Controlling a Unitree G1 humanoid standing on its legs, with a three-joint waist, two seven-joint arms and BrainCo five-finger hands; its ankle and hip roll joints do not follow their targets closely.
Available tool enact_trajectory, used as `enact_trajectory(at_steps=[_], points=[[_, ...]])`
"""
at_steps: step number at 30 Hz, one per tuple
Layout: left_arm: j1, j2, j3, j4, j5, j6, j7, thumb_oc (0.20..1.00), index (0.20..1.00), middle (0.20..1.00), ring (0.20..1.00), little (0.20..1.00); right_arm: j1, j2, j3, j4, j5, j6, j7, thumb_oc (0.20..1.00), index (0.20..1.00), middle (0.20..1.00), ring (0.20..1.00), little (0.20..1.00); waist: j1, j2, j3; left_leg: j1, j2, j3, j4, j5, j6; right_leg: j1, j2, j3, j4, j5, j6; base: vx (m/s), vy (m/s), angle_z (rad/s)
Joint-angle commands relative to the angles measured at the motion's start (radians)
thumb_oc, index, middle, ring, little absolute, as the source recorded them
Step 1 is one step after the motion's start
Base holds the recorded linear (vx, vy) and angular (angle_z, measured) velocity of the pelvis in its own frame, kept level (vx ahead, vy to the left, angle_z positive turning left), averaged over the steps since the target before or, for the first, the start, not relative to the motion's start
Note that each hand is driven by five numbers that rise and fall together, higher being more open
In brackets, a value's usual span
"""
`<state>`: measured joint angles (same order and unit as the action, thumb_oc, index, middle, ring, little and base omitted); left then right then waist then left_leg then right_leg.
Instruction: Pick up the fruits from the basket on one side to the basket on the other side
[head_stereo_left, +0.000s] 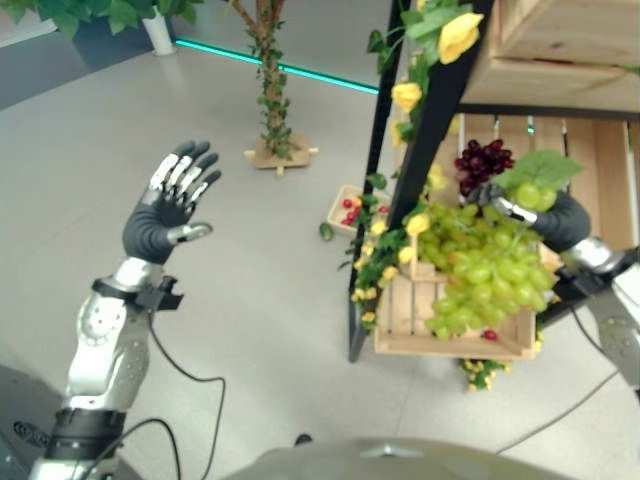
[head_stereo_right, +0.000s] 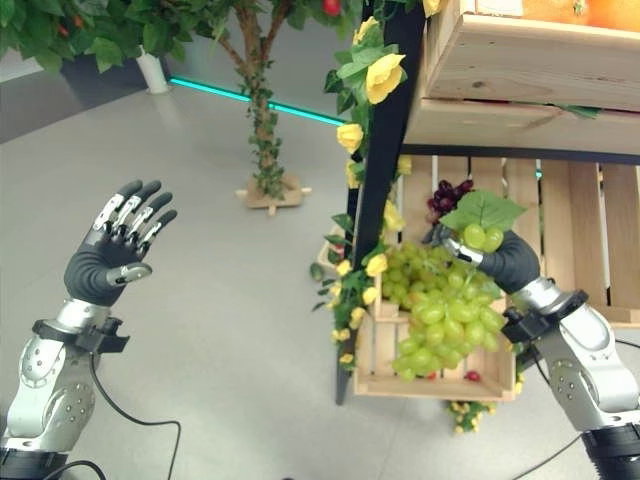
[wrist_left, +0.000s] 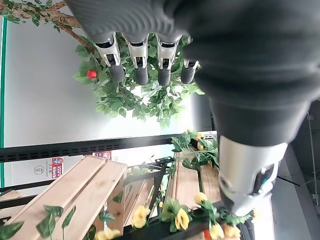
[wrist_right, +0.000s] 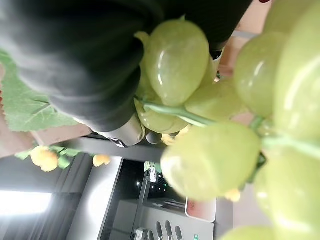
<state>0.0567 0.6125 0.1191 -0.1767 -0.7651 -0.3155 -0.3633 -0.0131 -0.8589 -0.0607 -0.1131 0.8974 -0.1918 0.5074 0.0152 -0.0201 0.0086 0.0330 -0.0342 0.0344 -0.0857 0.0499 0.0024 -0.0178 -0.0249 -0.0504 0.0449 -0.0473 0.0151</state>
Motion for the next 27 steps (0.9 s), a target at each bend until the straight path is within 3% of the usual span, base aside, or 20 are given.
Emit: enact_trajectory(at_steps=[1,16,27], points=[[0.022,0.055,0.038,-0.042,-0.039,-0.043,0.002,1.000,1.000,1.000,1.000,1.000,-0.105,-0.017,0.006,-0.029,0.069,-0.071,-0.014,0.200,0.200,0.200,0.200,0.200,-0.012,-0.029,-0.035,-0.002,0.002,0.048,0.093,-0.113,-0.014,0.044,0.021,-0.005,-0.061,0.024,0.061,0.04,0.040,-0.28],[0.004,0.074,0.013,-0.047,-0.034,-0.037,0.015,1.000,1.000,1.000,1.000,1.000,-0.127,-0.036,-0.021,0.003,0.054,-0.097,-0.050,0.200,0.200,0.200,0.200,0.200,-0.018,-0.028,-0.051,0.025,-0.001,0.047,0.065,-0.117,-0.008,0.059,0.017,-0.019,-0.061,0.012,0.069,0.02,0.009,-0.05],[-0.006,0.100,-0.022,-0.054,-0.053,-0.024,0.019,1.000,1.000,1.000,1.000,1.000,-0.244,-0.120,-0.001,0.084,0.057,-0.140,-0.106,0.200,0.200,0.200,0.200,0.200,-0.002,-0.038,-0.059,0.026,-0.002,0.033,0.054,-0.115,-0.010,0.069,0.014,-0.040,-0.076,0.015,0.073,0.02,0.000,0.04]])
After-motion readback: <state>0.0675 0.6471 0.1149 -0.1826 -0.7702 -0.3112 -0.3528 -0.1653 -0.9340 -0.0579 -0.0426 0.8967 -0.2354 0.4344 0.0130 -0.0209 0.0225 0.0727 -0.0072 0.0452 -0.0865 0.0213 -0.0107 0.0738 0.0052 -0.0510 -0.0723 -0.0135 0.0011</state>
